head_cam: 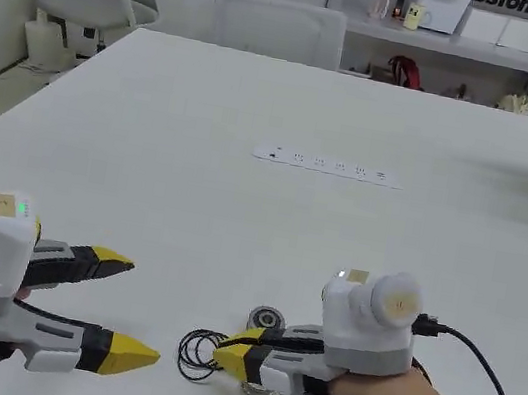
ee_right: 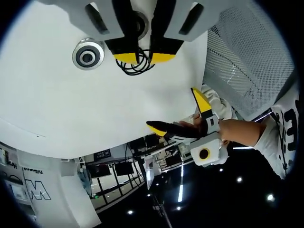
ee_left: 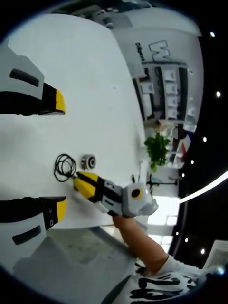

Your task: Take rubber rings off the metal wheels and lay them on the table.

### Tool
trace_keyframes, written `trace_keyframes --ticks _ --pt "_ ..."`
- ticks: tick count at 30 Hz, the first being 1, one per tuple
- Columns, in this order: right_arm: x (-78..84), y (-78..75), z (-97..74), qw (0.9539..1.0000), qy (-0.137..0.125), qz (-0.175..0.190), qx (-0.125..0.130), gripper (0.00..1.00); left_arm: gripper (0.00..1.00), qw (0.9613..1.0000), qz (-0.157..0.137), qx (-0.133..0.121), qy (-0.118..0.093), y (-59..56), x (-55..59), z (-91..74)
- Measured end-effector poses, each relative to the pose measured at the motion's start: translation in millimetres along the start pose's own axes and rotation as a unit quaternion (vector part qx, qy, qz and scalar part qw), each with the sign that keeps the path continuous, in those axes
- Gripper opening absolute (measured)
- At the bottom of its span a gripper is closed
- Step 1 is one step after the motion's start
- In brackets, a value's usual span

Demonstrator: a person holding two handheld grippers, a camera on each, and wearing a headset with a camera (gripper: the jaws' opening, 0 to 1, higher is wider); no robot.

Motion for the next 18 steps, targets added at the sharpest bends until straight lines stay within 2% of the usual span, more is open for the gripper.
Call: trace_keyframes --ticks 4,18 --pt "-0.9 -2.3 -1.9 0.9999 -0.004 -0.007 0.008 0.10 0.70 1.0000 0.000 -0.001 0.001 0.5 1.0 -1.3" --pt "-10.8 -2.8 -19.5 0.9995 -0.028 -0.012 0.011 0.22 0.70 1.0000 -0.001 -0.006 -0.002 3.1 -1.0 -7.3"
Point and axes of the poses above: the centre of the closed fingertips' face, and the gripper's own axes: z roughly forward along the fingers, y roughly to its left, x roughly out of its underside, the point moved 6 cm from there along -z, roughly backward along the fingers, and after that the axes turned 14 degrees about y, right-handed, at the moved point
